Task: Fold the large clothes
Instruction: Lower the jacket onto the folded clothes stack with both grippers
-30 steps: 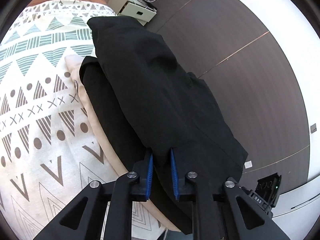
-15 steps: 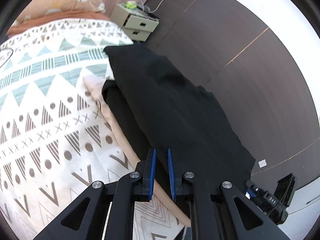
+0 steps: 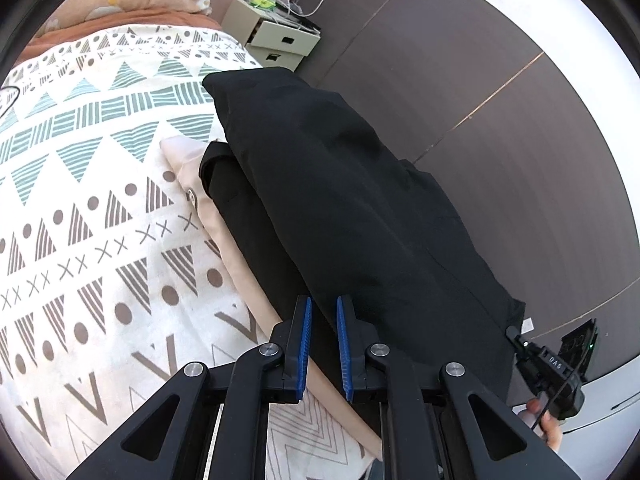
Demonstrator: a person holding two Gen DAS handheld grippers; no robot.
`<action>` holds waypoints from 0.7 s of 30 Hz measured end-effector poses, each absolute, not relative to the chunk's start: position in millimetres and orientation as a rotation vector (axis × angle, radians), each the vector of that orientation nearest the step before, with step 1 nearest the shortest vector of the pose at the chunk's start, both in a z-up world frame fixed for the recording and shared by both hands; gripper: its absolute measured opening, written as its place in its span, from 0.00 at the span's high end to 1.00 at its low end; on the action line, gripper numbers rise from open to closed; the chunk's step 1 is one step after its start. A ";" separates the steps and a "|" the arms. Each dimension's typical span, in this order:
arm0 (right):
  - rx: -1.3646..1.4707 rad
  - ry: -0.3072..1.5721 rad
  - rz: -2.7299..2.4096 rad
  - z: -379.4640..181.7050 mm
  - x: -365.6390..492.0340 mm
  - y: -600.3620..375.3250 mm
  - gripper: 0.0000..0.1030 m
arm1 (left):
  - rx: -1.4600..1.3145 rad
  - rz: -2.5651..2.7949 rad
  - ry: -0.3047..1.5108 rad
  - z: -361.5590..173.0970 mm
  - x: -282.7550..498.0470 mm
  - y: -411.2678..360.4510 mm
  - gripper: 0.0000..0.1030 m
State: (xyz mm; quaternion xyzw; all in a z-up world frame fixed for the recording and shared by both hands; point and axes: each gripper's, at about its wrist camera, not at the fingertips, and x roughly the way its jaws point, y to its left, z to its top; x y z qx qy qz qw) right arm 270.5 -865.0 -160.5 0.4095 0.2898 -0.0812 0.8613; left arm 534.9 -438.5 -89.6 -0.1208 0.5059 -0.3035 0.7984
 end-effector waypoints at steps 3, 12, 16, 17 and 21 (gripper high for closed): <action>0.860 0.621 -0.196 -167.7 278.7 -869.4 0.94 | -0.287 -0.646 1.092 -93.1 538.5 -443.8 0.87; 0.873 0.661 -0.233 -190.8 286.4 -875.7 0.94 | -0.330 -0.645 1.073 -89.4 553.2 -436.8 0.87; 0.831 0.680 -0.277 -179.1 287.2 -872.4 0.93 | -0.346 -0.634 1.096 -89.4 555.9 -433.3 0.86; 0.828 0.683 -0.284 -174.0 285.2 -870.2 0.90 | -0.343 -0.631 1.100 -87.6 553.6 -432.5 0.83; 0.822 0.694 -0.273 -158.2 272.6 -861.5 0.64 | -0.330 -0.591 1.062 -76.7 541.3 -418.1 0.34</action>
